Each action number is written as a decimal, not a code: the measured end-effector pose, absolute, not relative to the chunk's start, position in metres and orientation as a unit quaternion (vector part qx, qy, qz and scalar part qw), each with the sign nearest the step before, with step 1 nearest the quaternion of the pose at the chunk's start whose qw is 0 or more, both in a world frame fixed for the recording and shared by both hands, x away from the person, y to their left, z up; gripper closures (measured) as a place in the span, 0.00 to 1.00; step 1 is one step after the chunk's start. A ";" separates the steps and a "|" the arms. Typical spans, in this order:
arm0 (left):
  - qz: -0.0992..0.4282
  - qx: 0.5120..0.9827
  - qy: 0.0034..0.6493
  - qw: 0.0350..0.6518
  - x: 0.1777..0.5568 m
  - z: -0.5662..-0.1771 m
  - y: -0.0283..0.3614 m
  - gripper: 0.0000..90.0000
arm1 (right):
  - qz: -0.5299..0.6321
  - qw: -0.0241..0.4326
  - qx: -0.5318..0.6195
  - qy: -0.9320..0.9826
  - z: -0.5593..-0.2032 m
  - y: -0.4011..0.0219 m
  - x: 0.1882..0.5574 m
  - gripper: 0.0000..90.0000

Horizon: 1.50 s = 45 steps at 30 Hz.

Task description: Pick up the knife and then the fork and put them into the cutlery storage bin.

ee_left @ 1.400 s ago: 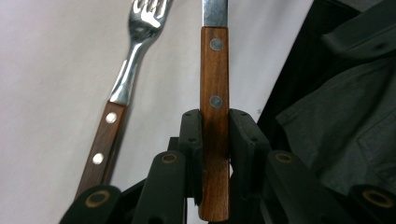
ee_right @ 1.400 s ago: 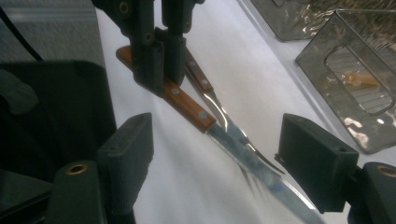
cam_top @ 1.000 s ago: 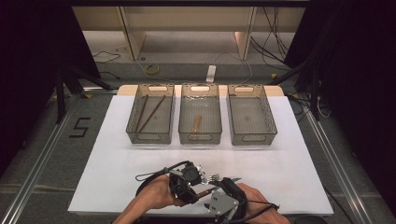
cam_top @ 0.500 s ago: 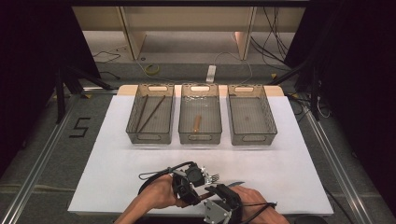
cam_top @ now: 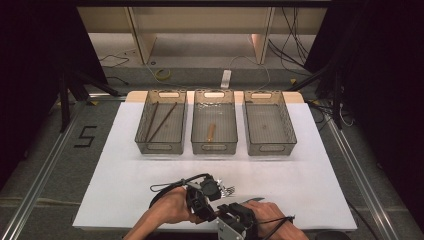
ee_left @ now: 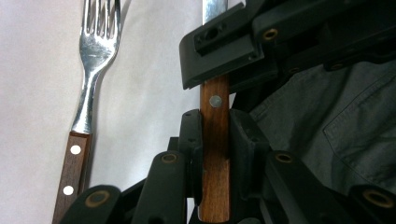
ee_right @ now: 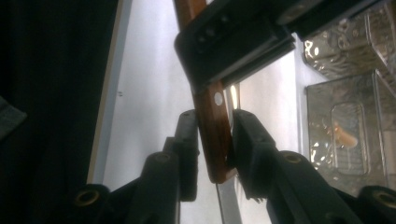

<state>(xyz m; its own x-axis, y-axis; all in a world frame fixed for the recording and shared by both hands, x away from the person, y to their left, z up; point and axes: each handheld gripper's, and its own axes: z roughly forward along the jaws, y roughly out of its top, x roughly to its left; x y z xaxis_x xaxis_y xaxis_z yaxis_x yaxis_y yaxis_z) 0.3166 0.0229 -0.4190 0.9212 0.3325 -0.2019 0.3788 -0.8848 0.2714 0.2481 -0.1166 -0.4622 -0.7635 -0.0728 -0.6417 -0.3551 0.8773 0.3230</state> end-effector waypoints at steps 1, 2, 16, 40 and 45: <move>-0.075 0.967 0.185 0.158 0.317 -0.419 0.023 0.83 | 0.215 0.323 -0.123 0.913 -0.462 -0.117 0.248 0.83; -0.077 0.967 0.185 0.160 0.317 -0.418 0.024 0.83 | 0.212 0.324 -0.126 0.913 -0.463 -0.117 0.248 0.84; -0.078 0.957 0.204 0.189 0.319 -0.416 0.035 0.63 | 0.200 0.334 -0.135 0.911 -0.462 -0.122 0.250 0.87; 0.023 0.903 0.275 0.330 0.322 -0.407 0.098 0.23 | 0.205 0.352 -0.037 0.912 -0.445 -0.161 0.285 0.87; 0.035 0.890 0.295 0.346 0.320 -0.415 0.112 0.21 | 0.236 0.342 0.035 0.909 -0.432 -0.173 0.301 0.87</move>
